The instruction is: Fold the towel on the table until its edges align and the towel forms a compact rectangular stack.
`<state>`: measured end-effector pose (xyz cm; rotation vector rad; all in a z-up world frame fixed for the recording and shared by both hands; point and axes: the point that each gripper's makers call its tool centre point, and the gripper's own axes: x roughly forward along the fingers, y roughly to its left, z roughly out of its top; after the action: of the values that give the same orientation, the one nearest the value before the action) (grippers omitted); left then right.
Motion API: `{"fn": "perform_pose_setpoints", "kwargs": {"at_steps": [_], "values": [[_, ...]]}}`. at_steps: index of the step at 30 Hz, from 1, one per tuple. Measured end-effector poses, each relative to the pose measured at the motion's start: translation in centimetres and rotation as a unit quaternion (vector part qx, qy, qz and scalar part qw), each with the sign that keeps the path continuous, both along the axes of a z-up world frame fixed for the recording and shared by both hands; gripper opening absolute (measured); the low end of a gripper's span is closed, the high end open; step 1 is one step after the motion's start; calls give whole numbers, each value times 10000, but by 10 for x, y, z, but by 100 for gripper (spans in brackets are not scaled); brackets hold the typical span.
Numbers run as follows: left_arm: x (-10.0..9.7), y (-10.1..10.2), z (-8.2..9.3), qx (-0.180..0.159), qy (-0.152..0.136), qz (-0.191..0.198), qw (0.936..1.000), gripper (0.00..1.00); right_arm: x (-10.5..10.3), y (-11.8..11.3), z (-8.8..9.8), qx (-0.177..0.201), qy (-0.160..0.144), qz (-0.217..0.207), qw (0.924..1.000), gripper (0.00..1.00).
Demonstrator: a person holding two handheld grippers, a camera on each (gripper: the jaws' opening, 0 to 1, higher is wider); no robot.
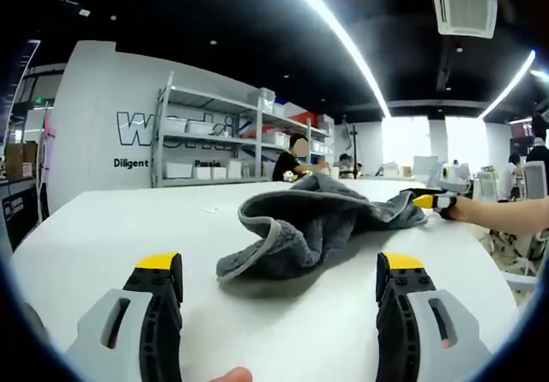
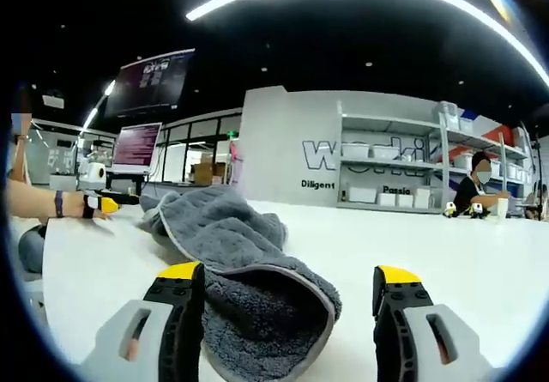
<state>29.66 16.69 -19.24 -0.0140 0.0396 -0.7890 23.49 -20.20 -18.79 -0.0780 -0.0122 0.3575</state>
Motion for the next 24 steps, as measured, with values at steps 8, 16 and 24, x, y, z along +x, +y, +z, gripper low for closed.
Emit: {"fn": "perform_pose_setpoints", "kwargs": {"at_steps": [8,16,24], "values": [[14,-1,-1,104,-75,-35,9999,90,-3,-10,-7,-53,214,-357,9991,78],[27,1,-2,216,-108,-8,9997,89,-6,-15,-18,-204,484,-575,9970,74],[26,0,3,143,-222,-123,9996,86,-4,-15,-26,-388,676,-616,9951,65]]}}
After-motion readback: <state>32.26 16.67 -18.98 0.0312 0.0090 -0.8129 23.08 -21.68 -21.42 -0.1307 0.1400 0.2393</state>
